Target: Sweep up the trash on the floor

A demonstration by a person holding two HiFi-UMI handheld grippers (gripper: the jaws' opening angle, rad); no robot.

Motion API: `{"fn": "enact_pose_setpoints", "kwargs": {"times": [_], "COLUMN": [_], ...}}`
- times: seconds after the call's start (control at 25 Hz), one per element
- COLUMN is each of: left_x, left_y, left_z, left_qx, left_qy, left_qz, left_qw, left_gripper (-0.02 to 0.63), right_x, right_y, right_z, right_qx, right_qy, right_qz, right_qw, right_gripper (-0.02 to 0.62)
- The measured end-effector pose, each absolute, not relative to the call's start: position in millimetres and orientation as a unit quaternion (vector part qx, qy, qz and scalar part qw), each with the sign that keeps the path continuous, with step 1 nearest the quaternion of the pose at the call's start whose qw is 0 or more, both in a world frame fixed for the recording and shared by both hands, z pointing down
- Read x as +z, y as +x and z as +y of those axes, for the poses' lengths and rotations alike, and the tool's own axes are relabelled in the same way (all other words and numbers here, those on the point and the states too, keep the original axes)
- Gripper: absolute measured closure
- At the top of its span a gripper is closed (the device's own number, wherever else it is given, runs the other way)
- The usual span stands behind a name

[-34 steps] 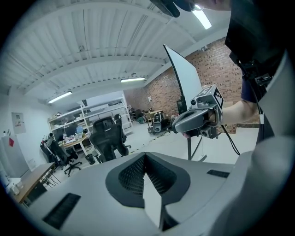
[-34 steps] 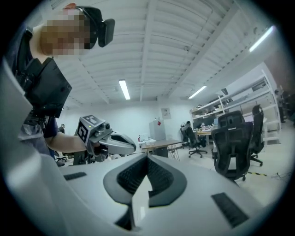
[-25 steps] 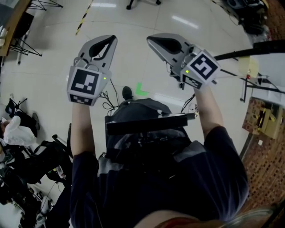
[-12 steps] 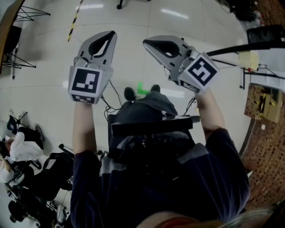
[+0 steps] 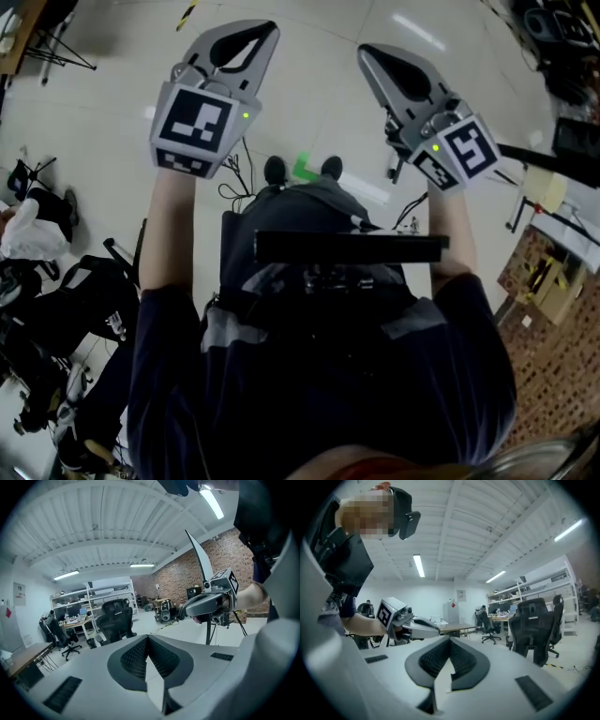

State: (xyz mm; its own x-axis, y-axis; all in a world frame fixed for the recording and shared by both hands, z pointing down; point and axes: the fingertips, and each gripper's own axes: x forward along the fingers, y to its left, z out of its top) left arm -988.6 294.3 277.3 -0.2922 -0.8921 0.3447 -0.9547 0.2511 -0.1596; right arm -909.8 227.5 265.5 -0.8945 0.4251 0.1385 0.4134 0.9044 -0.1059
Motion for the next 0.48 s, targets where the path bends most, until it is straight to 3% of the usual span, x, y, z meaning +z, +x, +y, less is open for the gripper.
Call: {"fn": "enact_pose_setpoints", "kwargs": {"times": [0.48], "left_x": [276.1], "left_y": [-1016.1], "left_z": [345.3], "left_qx": [0.170], "left_qy": [0.524], "left_qz": [-0.829], "left_qw": [0.094], "left_gripper": [0.606], "right_x": [261.0], "right_y": [-958.8], "right_z": [252.6], "right_qx": [0.019], "right_qy": [-0.287], "right_qz": [-0.956], "right_qw": [0.064], "right_gripper": [0.586]}}
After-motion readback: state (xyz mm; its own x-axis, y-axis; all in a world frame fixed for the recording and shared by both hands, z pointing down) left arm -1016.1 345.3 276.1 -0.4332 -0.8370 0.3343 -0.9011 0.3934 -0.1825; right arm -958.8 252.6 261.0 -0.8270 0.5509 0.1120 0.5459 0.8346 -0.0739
